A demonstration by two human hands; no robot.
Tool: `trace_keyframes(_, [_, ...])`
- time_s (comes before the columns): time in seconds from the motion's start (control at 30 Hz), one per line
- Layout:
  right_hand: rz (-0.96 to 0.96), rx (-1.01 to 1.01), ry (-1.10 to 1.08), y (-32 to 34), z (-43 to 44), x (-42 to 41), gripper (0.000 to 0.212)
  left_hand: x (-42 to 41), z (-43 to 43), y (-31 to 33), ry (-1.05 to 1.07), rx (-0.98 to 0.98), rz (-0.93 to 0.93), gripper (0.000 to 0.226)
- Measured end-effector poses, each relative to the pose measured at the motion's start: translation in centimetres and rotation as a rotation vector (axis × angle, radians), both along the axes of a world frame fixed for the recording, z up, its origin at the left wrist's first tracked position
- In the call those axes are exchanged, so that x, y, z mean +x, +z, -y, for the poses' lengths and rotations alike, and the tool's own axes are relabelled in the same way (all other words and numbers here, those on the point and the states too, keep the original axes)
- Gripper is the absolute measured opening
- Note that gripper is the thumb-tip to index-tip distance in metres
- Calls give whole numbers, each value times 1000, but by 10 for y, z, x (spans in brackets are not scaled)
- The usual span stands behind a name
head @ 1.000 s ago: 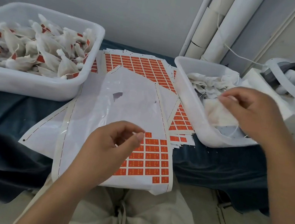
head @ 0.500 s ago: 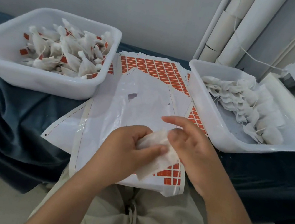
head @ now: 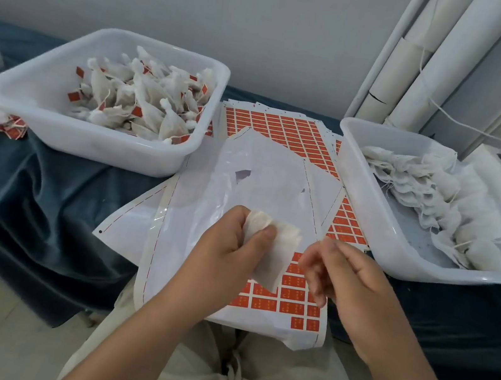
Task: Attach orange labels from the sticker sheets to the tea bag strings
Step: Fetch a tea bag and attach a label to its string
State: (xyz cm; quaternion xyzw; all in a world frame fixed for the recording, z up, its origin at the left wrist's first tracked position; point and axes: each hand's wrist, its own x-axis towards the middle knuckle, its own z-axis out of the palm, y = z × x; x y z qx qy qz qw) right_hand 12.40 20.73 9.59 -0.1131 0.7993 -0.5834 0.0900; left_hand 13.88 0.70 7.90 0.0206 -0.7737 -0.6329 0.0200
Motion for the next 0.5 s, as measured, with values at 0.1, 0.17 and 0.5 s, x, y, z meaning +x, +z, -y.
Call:
trace_keyframes(0.1, [57,-108,-43,-4,5,-2,46,4,0,4,-117,67,7,28])
trace_keyframes(0.17, [58,-137,-65,-7,6,-3,46,7,-2,7,-203,108,7,32])
trace_keyframes(0.5, [-59,-373,-228,-4,-4,-7,39,6,-3,6,-254,-80,18,45])
